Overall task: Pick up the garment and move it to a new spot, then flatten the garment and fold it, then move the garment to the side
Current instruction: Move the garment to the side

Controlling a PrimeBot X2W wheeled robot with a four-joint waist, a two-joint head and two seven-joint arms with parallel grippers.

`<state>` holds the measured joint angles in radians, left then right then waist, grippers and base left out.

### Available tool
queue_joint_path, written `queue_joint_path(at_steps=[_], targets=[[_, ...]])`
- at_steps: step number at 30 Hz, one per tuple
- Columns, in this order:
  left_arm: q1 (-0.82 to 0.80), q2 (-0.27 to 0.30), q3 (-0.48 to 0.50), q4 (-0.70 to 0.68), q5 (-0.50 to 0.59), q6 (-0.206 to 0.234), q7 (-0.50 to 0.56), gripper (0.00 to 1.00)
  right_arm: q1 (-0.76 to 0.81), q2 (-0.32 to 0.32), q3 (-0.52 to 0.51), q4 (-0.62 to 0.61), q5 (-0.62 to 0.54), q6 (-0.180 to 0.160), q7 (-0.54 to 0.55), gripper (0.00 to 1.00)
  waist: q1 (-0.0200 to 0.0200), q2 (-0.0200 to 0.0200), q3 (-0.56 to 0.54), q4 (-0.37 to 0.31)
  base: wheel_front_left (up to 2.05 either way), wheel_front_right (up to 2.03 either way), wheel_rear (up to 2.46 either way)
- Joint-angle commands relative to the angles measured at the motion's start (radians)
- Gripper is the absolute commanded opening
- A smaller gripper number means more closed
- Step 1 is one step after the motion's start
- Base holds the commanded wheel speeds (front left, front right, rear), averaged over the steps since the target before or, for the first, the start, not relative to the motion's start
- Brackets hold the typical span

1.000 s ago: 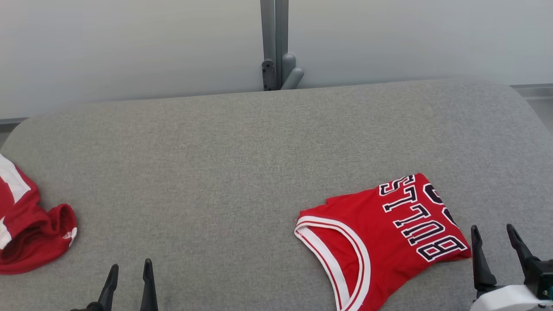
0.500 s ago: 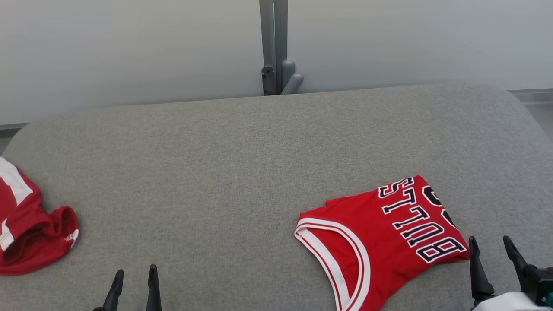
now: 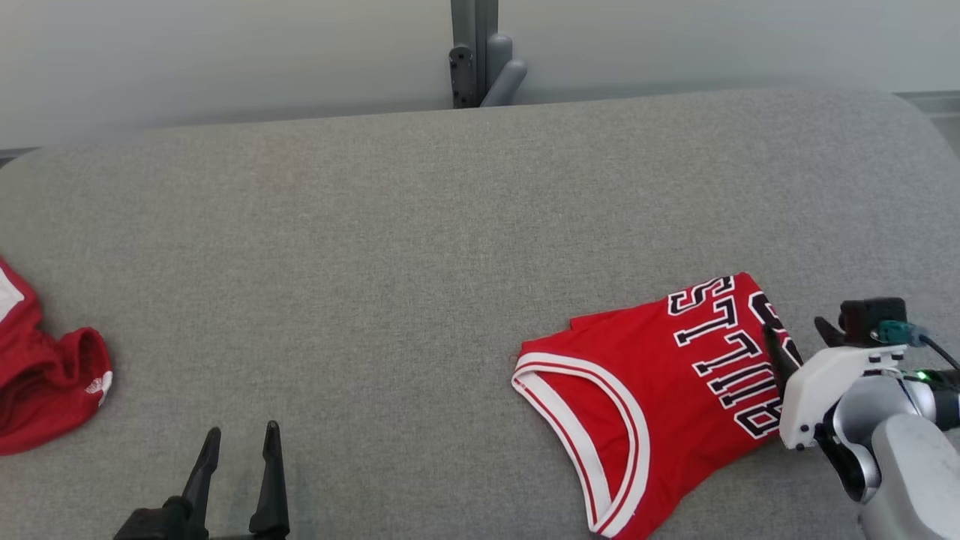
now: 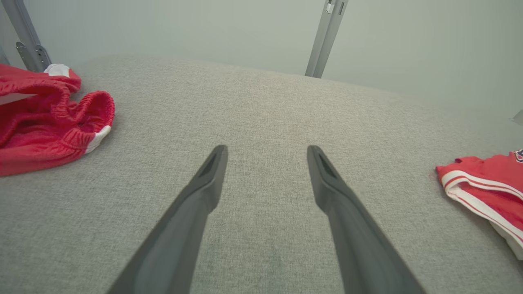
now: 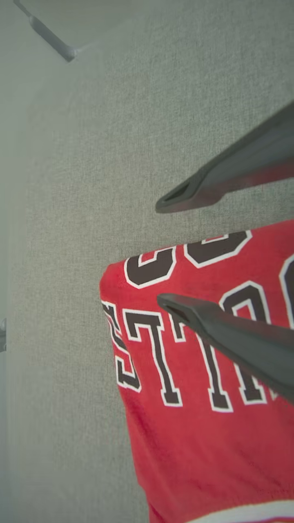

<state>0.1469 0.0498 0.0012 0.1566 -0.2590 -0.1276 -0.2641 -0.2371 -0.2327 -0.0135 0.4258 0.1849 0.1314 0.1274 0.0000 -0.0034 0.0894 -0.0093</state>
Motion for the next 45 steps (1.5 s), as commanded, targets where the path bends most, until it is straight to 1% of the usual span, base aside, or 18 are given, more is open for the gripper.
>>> queue_joint_path(at_steps=[1,8,10,11,12,15,18,22,24,28,29,34,38,39,40,41,43,45], targets=[[-0.030,0.002,0.001,-0.003,0.007,-0.004,0.000,1.00,-0.050,-0.012,0.020,0.036,0.001,-0.001,0.058,1.00,0.0000,0.0034,0.059,0.012,0.00,0.00,0.00],[-0.084,0.002,-0.012,-0.008,0.011,-0.004,0.000,1.00,-0.159,-0.005,0.039,0.172,0.013,-0.001,0.201,1.00,0.0000,0.0034,0.129,0.034,0.00,0.00,0.00],[-0.098,0.002,-0.013,-0.011,0.014,-0.004,0.000,1.00,-0.181,0.004,0.051,0.202,0.039,-0.001,0.237,1.00,0.0000,0.0034,0.151,0.035,0.00,0.00,0.00],[-0.105,0.002,-0.011,-0.013,0.013,-0.004,0.000,1.00,-0.192,0.011,0.064,0.209,0.063,-0.001,0.249,0.15,0.0000,0.0034,0.163,0.034,0.00,0.00,0.00],[-0.111,0.002,-0.011,-0.013,0.014,-0.004,0.000,1.00,-0.203,0.011,0.072,0.213,0.090,0.000,0.255,0.00,0.0000,0.0034,0.175,0.033,0.00,0.00,0.00],[-0.123,0.008,-0.009,-0.017,0.014,-0.004,0.000,1.00,-0.234,-0.013,0.082,0.214,0.116,-0.001,0.251,0.00,0.0000,0.0034,0.201,0.027,0.00,0.00,0.00],[-0.142,0.022,-0.009,-0.028,0.013,-0.004,0.000,1.00,-0.298,-0.057,0.057,0.203,0.129,-0.003,0.223,0.00,0.0000,0.0034,0.243,0.013,0.00,0.00,0.00],[-0.174,0.042,-0.016,-0.044,0.012,-0.004,0.000,1.00,-0.386,-0.138,-0.003,0.200,0.087,-0.002,0.200,0.00,0.0000,0.0034,0.298,0.000,0.00,0.00,0.00],[-0.192,0.054,-0.018,-0.047,0.010,-0.004,0.000,1.00,-0.425,-0.190,-0.042,0.204,0.030,-0.002,0.193,0.00,0.0000,0.0034,0.323,-0.002,0.00,0.00,0.00],[-0.219,0.068,-0.022,-0.053,0.005,-0.004,0.000,1.00,-0.477,-0.267,-0.139,0.222,-0.079,-0.002,0.209,0.00,0.0000,0.0034,0.360,0.003,0.00,0.00,0.00],[-0.230,0.073,-0.024,-0.053,0.003,-0.004,0.000,1.00,-0.493,-0.308,-0.192,0.231,-0.131,-0.002,0.215,0.00,0.0000,0.0034,0.376,0.008,0.00,0.00,0.00],[-0.229,0.078,-0.026,-0.044,0.006,-0.004,0.000,1.00,-0.513,-0.359,-0.298,0.239,-0.268,-0.002,0.194,0.00,0.0000,0.0034,0.400,0.024,0.00,0.00,0.00],[-0.217,0.076,-0.020,-0.045,0.005,-0.004,0.000,1.00,-0.524,-0.357,-0.397,0.261,-0.353,-0.002,0.203,0.00,0.0000,0.0034,0.407,0.034,0.00,0.00,0.00],[-0.215,0.076,-0.019,-0.046,0.005,-0.004,0.000,1.00,-0.526,-0.350,-0.419,0.267,-0.369,-0.002,0.203,0.10,0.0000,0.0034,0.407,0.035,0.00,0.00,0.00],[-0.214,0.075,-0.018,-0.045,0.006,-0.004,0.000,1.00,-0.525,-0.341,-0.434,0.273,-0.386,-0.002,0.199,0.74,0.0000,0.0034,0.407,0.035,0.00,0.00,0.00],[-0.212,0.074,-0.016,-0.044,0.007,-0.004,0.000,1.00,-0.523,-0.332,-0.452,0.277,-0.405,-0.002,0.192,1.00,0.0000,0.0034,0.404,0.035,0.00,0.00,0.00],[-0.206,0.068,-0.013,-0.042,0.008,-0.004,0.000,1.00,-0.523,-0.314,-0.488,0.272,-0.437,-0.002,0.151,1.00,0.0000,0.0034,0.391,0.033,0.00,0.00,0.00],[-0.197,0.062,-0.010,-0.043,0.009,-0.004,0.000,1.00,-0.530,-0.271,-0.513,0.248,-0.456,-0.002,0.066,1.00,0.0000,0.0034,0.371,0.031,0.00,0.00,0.00]])
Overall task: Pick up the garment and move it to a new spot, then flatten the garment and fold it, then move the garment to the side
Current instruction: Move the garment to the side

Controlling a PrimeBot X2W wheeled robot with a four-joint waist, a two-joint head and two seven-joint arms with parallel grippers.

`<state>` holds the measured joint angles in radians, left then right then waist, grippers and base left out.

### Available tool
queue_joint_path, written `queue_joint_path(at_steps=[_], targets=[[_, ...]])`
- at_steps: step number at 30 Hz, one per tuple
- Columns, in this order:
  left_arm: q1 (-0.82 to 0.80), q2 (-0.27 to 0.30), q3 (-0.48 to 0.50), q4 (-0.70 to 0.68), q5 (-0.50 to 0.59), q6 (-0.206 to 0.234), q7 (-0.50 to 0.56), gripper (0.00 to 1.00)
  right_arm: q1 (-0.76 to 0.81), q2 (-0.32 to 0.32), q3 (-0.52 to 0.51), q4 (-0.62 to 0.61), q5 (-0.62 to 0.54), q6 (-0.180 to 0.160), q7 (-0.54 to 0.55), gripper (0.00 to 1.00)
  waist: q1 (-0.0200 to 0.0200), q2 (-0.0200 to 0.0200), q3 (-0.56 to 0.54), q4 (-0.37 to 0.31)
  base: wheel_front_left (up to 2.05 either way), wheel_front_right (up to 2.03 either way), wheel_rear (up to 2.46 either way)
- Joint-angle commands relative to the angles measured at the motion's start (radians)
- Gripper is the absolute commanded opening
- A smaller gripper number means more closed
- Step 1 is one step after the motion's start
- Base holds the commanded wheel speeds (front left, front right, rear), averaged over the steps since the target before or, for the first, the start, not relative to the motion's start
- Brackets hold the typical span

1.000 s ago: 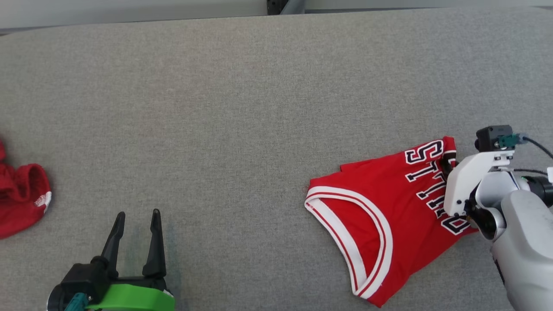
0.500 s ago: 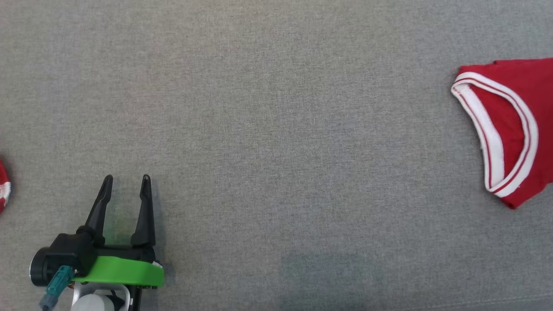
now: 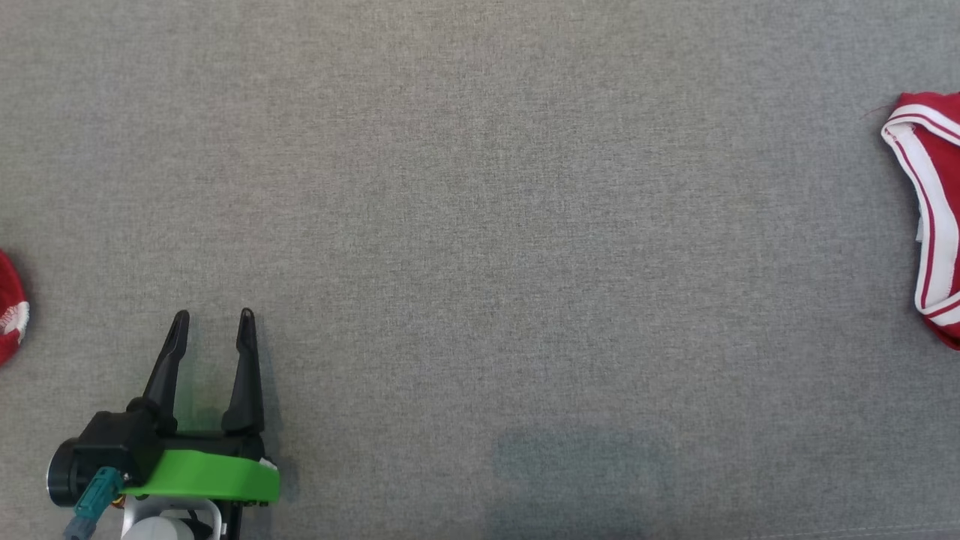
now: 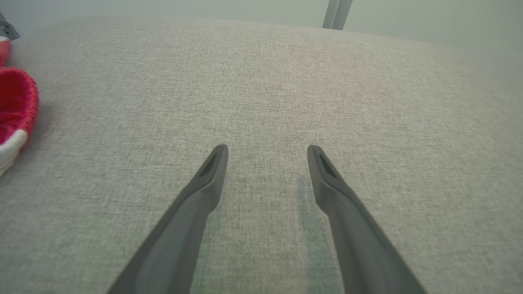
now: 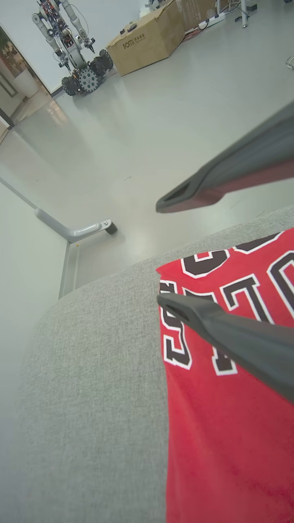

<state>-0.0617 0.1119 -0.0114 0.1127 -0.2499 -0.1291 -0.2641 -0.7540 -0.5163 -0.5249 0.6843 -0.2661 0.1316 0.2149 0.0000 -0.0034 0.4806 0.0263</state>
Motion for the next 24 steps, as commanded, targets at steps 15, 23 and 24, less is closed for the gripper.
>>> queue_joint_path(at_steps=[15,23,24], targets=[[0.116,-0.047,0.024,0.033,0.000,-0.003,0.000,1.00,0.344,0.339,0.226,-0.380,0.137,-0.002,-0.479,1.00,0.0000,0.0034,-0.259,-0.028,0.00,0.00,0.00],[0.146,-0.056,0.015,0.053,0.003,-0.003,0.000,1.00,0.661,0.396,0.380,-0.669,0.250,-0.002,-0.480,1.00,0.0000,0.0034,-0.325,-0.029,0.00,0.00,0.00],[0.147,-0.057,0.013,0.057,0.003,-0.003,0.000,1.00,0.696,0.406,0.386,-0.677,0.254,-0.002,-0.480,1.00,0.0000,0.0034,-0.335,-0.026,0.00,0.00,0.00]])
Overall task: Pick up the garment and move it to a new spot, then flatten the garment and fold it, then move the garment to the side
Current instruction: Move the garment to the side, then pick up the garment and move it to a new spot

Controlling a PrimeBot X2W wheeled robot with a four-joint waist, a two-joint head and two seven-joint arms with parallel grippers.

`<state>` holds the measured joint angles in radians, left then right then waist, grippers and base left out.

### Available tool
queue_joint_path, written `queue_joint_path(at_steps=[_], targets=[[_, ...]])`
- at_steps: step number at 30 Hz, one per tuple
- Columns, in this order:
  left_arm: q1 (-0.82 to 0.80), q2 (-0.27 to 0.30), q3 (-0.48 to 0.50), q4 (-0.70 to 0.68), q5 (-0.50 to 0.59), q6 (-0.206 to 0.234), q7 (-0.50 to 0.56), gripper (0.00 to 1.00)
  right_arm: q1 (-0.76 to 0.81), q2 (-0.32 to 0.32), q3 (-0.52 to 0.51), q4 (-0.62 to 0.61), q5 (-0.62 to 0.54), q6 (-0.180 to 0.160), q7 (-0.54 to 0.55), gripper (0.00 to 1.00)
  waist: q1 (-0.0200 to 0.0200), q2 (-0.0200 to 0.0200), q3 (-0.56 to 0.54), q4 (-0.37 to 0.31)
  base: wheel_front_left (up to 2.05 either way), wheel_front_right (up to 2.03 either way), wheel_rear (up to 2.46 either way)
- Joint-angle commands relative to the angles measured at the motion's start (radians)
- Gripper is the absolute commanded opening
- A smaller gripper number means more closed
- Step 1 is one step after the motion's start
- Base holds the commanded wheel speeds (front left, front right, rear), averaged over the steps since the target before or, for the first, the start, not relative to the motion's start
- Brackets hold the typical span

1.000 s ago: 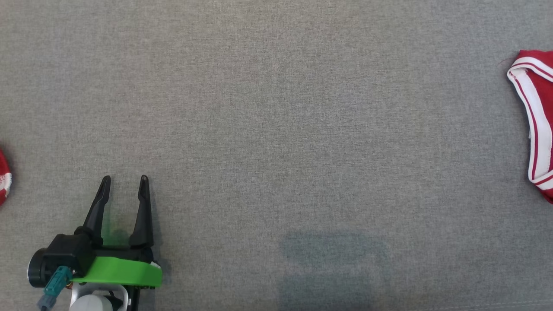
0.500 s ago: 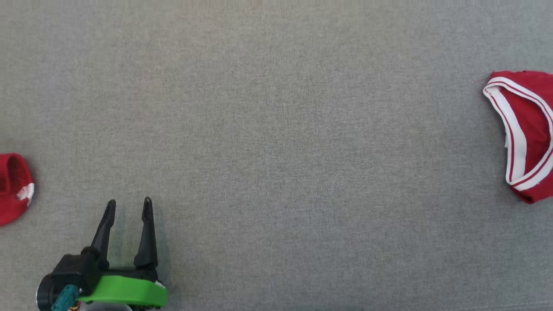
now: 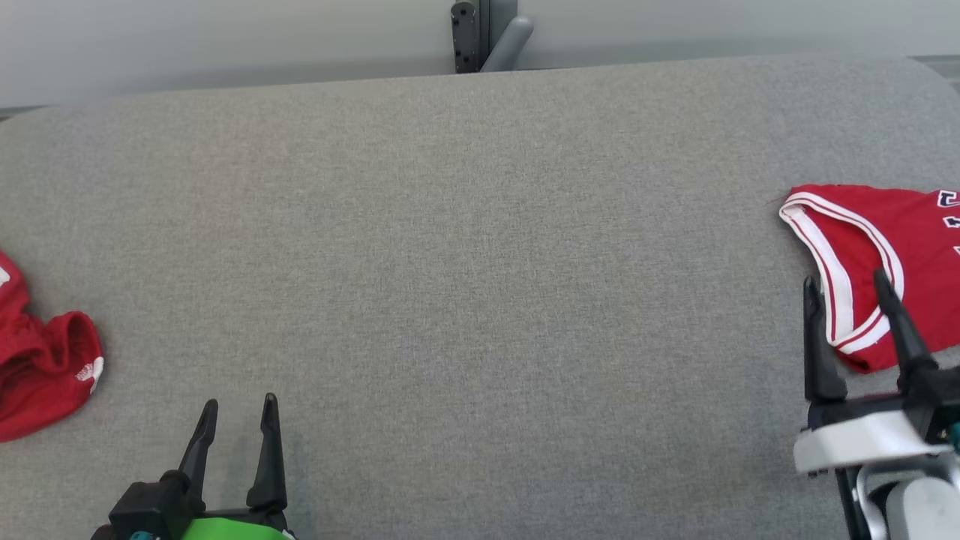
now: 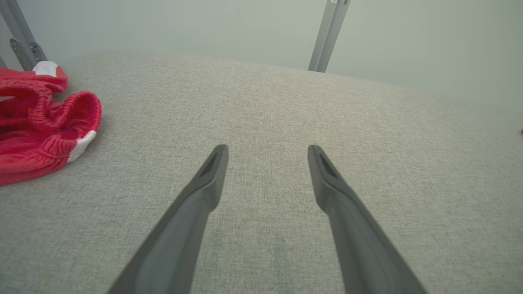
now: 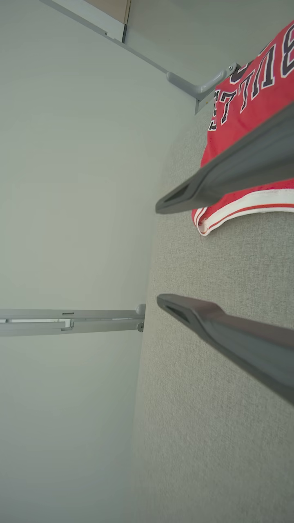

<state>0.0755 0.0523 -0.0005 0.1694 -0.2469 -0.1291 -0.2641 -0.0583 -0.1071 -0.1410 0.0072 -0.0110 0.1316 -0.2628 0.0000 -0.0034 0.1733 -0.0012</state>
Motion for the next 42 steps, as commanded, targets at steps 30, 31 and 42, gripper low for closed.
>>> queue_joint_path(at_steps=[30,31,42], targets=[[0.041,-0.001,0.016,0.011,-0.050,0.025,0.000,1.00,0.200,0.055,0.061,0.159,0.043,-0.002,-0.002,1.00,0.0000,0.0034,-0.148,0.140,0.00,0.00,0.00],[0.044,0.000,0.016,0.012,-0.052,0.025,0.000,1.00,0.199,0.056,0.067,0.160,0.045,-0.002,-0.002,1.00,0.0000,0.0034,-0.151,0.160,0.00,0.00,0.00],[0.094,0.000,0.019,0.004,-0.069,0.048,0.000,1.00,0.171,0.054,0.189,0.176,0.050,-0.002,-0.002,1.00,0.0000,0.0034,-0.182,0.347,0.00,0.00,0.00]])
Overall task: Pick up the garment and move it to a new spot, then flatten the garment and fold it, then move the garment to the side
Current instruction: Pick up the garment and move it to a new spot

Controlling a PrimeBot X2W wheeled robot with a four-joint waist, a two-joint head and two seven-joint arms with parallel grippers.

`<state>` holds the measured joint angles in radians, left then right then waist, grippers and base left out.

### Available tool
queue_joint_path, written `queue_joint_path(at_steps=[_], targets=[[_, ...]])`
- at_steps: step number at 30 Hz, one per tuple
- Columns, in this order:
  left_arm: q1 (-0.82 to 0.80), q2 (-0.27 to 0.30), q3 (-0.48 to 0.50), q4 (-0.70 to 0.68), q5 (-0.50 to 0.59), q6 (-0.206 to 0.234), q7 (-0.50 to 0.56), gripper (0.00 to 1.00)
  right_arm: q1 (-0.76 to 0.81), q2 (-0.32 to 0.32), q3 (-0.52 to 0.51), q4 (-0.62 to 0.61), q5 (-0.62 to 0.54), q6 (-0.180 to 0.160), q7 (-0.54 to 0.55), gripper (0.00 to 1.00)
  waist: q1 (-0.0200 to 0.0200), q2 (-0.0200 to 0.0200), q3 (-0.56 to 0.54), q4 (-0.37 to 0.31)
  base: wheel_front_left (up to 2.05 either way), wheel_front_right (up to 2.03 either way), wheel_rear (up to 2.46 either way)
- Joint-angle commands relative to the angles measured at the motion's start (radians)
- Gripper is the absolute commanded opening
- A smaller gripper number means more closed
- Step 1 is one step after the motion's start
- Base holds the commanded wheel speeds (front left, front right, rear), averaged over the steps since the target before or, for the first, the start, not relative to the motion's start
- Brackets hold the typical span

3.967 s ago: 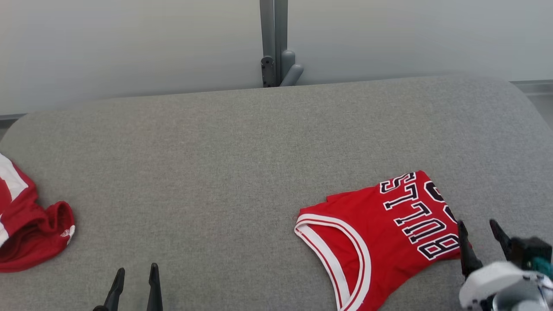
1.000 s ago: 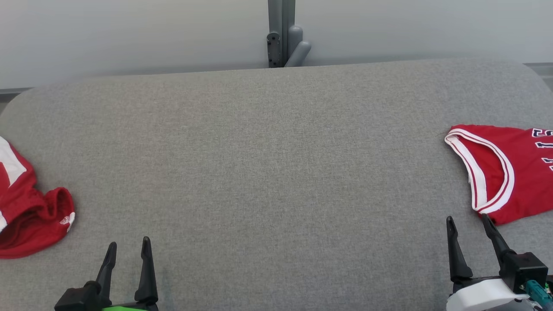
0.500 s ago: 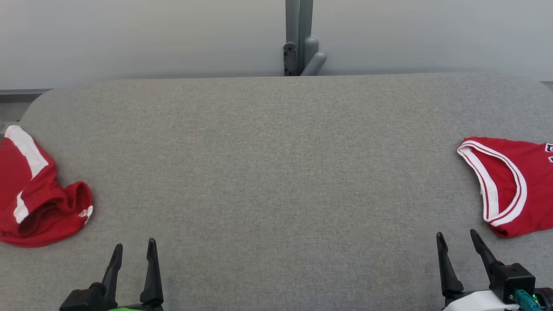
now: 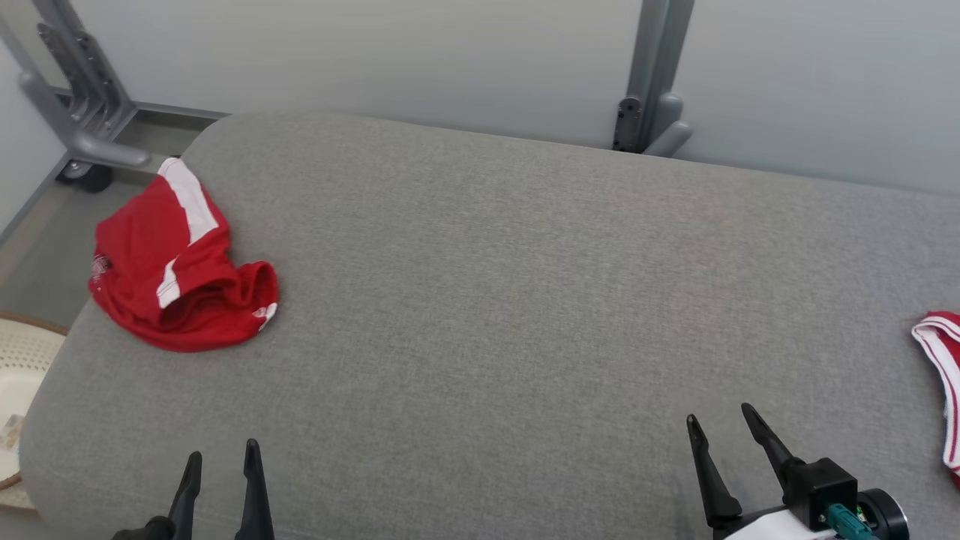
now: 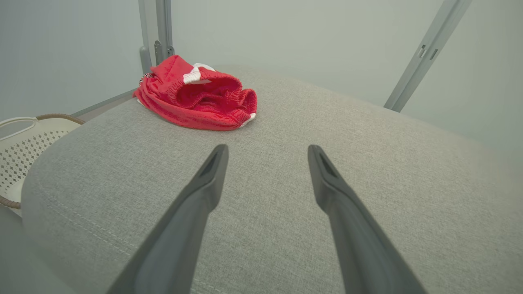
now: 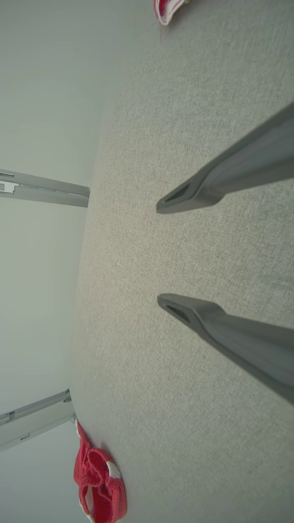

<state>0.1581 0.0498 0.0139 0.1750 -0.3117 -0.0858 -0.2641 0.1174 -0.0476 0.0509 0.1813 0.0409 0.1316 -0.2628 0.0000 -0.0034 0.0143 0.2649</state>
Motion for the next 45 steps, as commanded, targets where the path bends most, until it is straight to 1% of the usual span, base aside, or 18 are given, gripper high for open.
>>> queue_joint_path(at_steps=[1,4,8,12,15,16,18,21,25,27,30,34,35,38,39,40,43,45], targets=[[0.015,0.002,0.007,-0.004,-0.005,0.006,0.000,1.00,-0.009,-0.006,0.010,0.002,-0.001,-0.002,-0.002,1.00,0.0000,0.0034,-0.023,0.092,0.00,0.00,0.00],[0.015,0.002,0.015,-0.012,-0.008,0.007,0.000,1.00,-0.024,-0.010,0.031,-0.003,0.000,-0.002,-0.002,1.00,0.0000,0.0034,-0.013,0.112,0.00,0.00,0.00],[-0.021,0.002,0.033,-0.020,-0.022,0.000,0.000,1.00,-0.045,-0.030,0.074,-0.003,-0.004,-0.002,-0.002,1.00,0.0000,0.0034,0.026,0.114,0.00,0.00,0.00],[-0.110,0.002,0.047,0.001,-0.007,-0.012,0.000,1.00,-0.075,-0.057,0.090,-0.017,-0.012,-0.002,-0.002,1.00,0.0000,0.0034,0.111,0.104,0.00,0.00,0.00],[-0.230,0.001,0.060,0.060,-0.001,-0.025,0.000,1.00,-0.117,-0.084,0.092,-0.027,-0.024,-0.002,-0.002,1.00,0.0000,0.0034,0.208,0.095,0.00,0.00,0.00],[-0.277,0.001,0.059,0.101,-0.011,-0.030,0.000,1.00,-0.130,-0.094,0.090,-0.028,-0.027,-0.002,-0.002,1.00,0.0000,0.0034,0.237,0.094,0.00,0.00,0.00],[-0.375,0.025,0.047,0.204,-0.015,-0.037,0.000,1.00,-0.152,-0.113,0.094,-0.033,-0.034,-0.002,-0.002,1.00,0.0000,0.0034,0.299,0.087,0.00,0.00,0.00],[-0.550,0.052,0.051,0.372,-0.068,-0.042,0.015,1.00,-0.196,-0.140,0.093,-0.046,-0.045,-0.002,-0.002,1.00,0.0000,0.0034,0.391,0.074,0.00,0.00,0.00],[-0.756,0.105,0.065,0.563,-0.116,-0.044,0.027,1.00,-0.237,-0.165,0.101,-0.061,-0.060,-0.002,-0.002,1.00,0.0000,0.0034,0.487,0.058,0.00,0.00,0.00],[-0.842,0.119,0.071,0.647,-0.146,-0.045,0.032,1.00,-0.253,-0.172,0.105,-0.070,-0.066,-0.002,-0.002,1.00,0.0000,0.0034,0.523,0.050,0.00,0.00,0.00],[-0.942,0.144,0.077,0.763,-0.183,-0.046,0.053,1.00,-0.261,-0.177,0.113,-0.082,-0.074,-0.002,-0.002,1.00,0.0000,0.0034,0.559,0.041,0.00,0.00,0.00],[-1.018,0.173,0.087,0.907,-0.231,-0.045,0.102,1.00,-0.267,-0.176,0.126,-0.073,-0.071,-0.002,0.000,1.00,0.0000,0.0034,0.576,0.020,0.00,0.00,0.00],[-1.018,0.173,0.087,0.907,-0.231,-0.045,0.102,1.00,-0.267,-0.176,0.126,-0.073,-0.071,-0.002,0.000,1.00,0.0000,0.0034,0.576,0.020,0.00,0.00,0.00],[-1.044,0.182,0.089,0.976,-0.258,-0.046,0.126,1.00,-0.271,-0.172,0.124,-0.063,-0.062,-0.002,0.007,1.00,0.0000,0.0034,0.572,0.002,0.00,0.00,0.00],[-1.045,0.185,0.087,0.987,-0.270,-0.046,0.132,0.46,-0.271,-0.171,0.122,-0.059,-0.061,-0.002,0.007,1.00,0.0000,0.0034,0.568,-0.002,0.00,0.00,0.00],[-1.042,0.187,0.082,0.996,-0.278,-0.046,0.132,0.00,-0.268,-0.168,0.117,-0.057,-0.060,-0.003,0.007,1.00,0.0000,0.0034,0.562,-0.006,0.00,0.00,0.00],[-1.016,0.185,0.040,0.990,-0.296,-0.046,0.147,0.00,-0.259,-0.159,0.111,-0.043,-0.051,-0.003,0.007,1.00,0.0000,0.0034,0.537,-0.015,0.00,0.00,0.00],[-1.000,0.192,0.006,0.968,-0.303,-0.047,0.133,0.00,-0.252,-0.147,0.117,-0.036,-0.043,-0.003,0.007,1.00,0.0000,0.0034,0.512,-0.023,0.00,0.00,0.00]])
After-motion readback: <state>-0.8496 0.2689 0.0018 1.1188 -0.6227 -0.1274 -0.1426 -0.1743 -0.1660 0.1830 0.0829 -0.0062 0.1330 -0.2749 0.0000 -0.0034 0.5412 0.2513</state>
